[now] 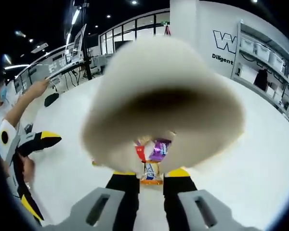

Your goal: Place the target food into the container with the food tongs after gripping and lifting it, then release it inside without dropping or visibly crushing the food.

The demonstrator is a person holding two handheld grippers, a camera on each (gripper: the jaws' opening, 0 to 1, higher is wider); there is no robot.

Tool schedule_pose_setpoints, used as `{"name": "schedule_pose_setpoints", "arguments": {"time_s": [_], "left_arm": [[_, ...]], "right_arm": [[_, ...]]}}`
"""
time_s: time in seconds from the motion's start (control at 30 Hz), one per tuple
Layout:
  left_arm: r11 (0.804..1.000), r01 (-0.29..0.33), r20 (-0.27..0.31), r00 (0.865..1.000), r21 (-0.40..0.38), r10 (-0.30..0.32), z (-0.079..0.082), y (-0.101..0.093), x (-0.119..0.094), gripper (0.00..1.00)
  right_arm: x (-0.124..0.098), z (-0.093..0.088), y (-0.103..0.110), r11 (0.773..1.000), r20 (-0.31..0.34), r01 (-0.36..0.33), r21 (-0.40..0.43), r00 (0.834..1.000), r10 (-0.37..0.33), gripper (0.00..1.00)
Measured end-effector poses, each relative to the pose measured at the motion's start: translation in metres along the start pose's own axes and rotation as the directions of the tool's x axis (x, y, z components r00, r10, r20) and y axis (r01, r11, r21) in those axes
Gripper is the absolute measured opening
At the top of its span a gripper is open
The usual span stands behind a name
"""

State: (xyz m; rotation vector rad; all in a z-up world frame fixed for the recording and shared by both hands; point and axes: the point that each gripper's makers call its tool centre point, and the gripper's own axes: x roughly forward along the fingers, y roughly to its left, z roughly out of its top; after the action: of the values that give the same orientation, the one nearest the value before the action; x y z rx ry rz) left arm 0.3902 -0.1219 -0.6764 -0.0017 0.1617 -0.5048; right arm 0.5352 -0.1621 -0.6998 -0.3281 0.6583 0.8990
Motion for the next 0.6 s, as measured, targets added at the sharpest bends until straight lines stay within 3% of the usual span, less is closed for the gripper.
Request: {"name": "schedule_pose_setpoints", "arguments": {"time_s": [0.1, 0.23, 0.43, 0.6], "left_arm": [[1.000, 0.001, 0.000, 1.000, -0.001, -0.001, 0.000, 0.000, 0.000, 0.96], [1.000, 0.003, -0.003, 1.000, 0.005, -0.003, 0.000, -0.001, 0.001, 0.96], [1.000, 0.002, 0.000, 1.000, 0.005, -0.002, 0.000, -0.001, 0.001, 0.96], [1.000, 0.000, 0.006, 1.000, 0.004, 0.000, 0.001, 0.000, 0.001, 0.96]], "right_arm": [[-0.003, -0.002, 0.000, 1.000, 0.010, -0.002, 0.006, 1.000, 0.002, 0.12], [-0.013, -0.008, 0.007, 0.995, 0.040, -0.043, 0.086, 0.998, 0.040, 0.12], [-0.023, -0.006, -0.002, 0.992, 0.069, -0.042, 0.122, 0.997, 0.034, 0.12], [-0.029, -0.006, -0.006, 0.974, 0.100, -0.077, 0.212, 0.993, 0.056, 0.13]]}}
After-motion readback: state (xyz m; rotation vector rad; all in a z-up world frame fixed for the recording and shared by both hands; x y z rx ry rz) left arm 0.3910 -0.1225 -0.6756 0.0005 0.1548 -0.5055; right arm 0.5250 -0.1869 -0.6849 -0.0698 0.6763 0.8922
